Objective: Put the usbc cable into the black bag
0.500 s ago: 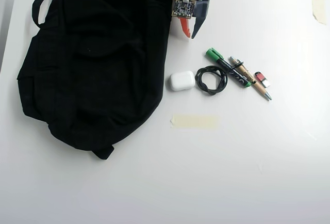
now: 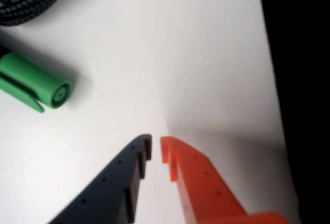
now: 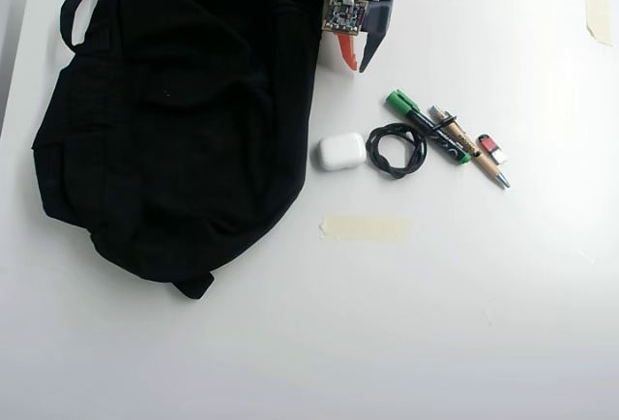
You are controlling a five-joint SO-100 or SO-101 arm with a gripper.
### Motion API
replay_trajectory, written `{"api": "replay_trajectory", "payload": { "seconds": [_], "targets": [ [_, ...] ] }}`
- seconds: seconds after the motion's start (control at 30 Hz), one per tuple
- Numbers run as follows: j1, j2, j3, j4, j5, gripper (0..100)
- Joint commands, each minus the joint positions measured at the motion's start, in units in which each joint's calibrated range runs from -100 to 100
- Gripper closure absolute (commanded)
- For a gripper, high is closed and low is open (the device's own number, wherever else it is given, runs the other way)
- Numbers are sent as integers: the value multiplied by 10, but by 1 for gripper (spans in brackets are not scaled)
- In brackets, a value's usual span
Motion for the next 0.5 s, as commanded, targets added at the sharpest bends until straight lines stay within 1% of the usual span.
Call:
{"api": "replay_trajectory", "payload": {
  "seconds": [0.0,0.47],
  "targets": [
    [1,-11,6,7,2,98],
    [1,-11,6,7,2,98]
  ]
}}
